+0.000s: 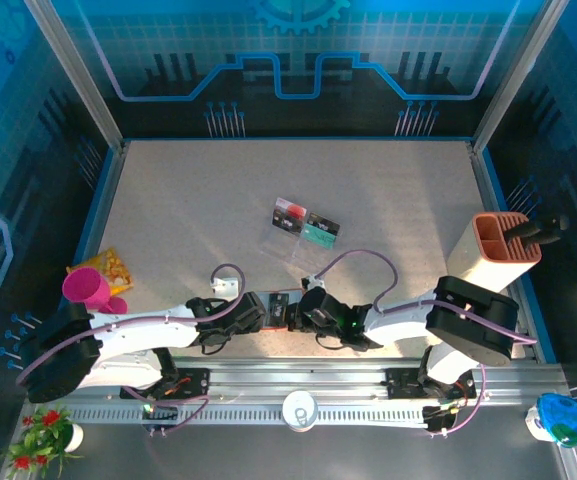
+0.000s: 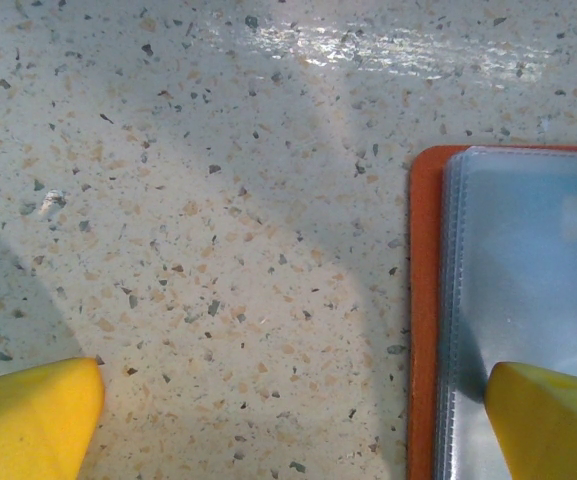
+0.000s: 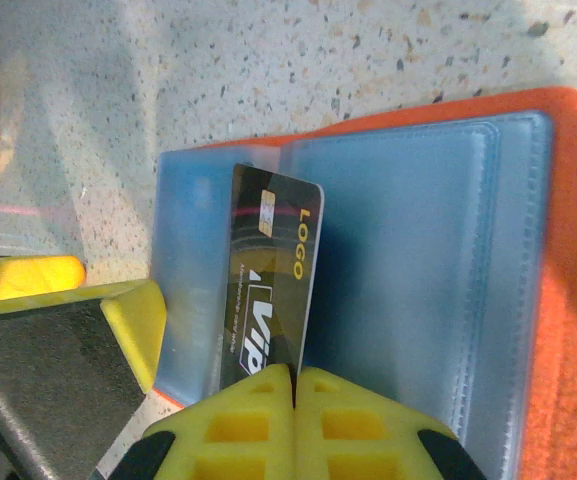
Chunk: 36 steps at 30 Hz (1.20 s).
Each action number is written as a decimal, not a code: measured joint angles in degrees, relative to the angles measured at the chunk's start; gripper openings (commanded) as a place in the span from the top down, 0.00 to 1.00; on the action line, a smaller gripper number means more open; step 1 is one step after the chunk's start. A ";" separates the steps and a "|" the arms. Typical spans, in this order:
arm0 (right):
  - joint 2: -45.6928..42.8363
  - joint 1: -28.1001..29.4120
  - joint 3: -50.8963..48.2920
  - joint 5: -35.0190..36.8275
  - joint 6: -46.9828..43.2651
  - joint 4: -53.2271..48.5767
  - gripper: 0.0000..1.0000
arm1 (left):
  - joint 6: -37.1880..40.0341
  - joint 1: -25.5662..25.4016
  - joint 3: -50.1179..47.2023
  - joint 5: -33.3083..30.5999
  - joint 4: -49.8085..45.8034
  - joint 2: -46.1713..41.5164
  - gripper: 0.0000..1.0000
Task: Put the credit cards into the card holder
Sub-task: Insert the credit card into the card slot.
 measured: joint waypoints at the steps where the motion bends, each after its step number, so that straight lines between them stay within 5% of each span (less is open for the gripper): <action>1: 0.31 -0.15 0.17 -0.31 0.00 -0.07 1.00 | 0.00 0.00 0.00 0.00 0.00 0.00 0.01; 14: 4.31 -2.75 4.39 -7.34 -1.27 -1.27 1.00 | 0.02 0.00 0.00 0.00 0.00 -0.02 0.01; 19: 4.48 -4.57 6.54 -11.21 -4.68 -4.90 0.71 | 0.04 0.00 0.00 0.02 -0.33 -0.68 0.01; 22: 1.70 -6.01 6.67 -13.33 -8.37 -9.53 0.64 | 0.15 0.15 0.00 0.00 -1.27 -2.60 0.01; 28: -6.16 -8.28 9.66 -13.55 -16.72 -22.29 0.67 | 0.66 3.72 0.02 0.04 -3.34 -8.90 0.01; 36: -3.67 -8.35 17.31 -13.64 -24.87 -30.64 0.88 | 2.16 8.00 0.00 0.68 -6.86 -10.23 0.01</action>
